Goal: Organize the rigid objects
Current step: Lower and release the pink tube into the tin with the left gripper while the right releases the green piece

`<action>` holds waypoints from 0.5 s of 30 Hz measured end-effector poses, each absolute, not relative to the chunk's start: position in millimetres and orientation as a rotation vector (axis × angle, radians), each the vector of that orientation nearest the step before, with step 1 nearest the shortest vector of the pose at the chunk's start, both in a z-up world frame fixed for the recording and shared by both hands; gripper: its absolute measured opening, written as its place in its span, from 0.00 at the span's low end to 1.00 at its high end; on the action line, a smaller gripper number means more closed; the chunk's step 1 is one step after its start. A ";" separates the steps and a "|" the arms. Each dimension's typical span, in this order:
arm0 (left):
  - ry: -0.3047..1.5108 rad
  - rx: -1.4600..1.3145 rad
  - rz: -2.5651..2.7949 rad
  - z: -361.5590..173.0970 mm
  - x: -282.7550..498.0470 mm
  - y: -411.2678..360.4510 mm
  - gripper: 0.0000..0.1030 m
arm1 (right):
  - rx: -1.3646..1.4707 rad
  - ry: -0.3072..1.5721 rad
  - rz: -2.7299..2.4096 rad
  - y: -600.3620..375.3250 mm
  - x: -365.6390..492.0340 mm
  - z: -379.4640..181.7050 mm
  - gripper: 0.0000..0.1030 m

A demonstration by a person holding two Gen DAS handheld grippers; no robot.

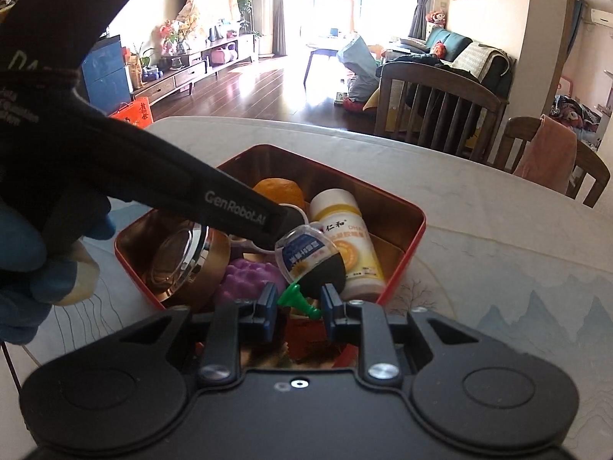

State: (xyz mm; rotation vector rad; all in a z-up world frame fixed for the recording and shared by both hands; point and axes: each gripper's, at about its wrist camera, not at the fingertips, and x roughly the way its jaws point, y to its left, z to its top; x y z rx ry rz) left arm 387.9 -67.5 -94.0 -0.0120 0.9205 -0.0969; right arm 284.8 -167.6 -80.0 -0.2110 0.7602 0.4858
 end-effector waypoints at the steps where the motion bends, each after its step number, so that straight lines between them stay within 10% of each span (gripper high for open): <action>1: 0.926 -0.014 -0.097 -95.3 388.4 -67.3 0.58 | -0.211 0.760 0.484 -166.8 285.1 -80.6 0.23; 15: 0.931 -0.035 -0.103 -95.0 379.3 -59.9 0.69 | -0.200 0.743 0.455 -169.2 282.1 -75.2 0.36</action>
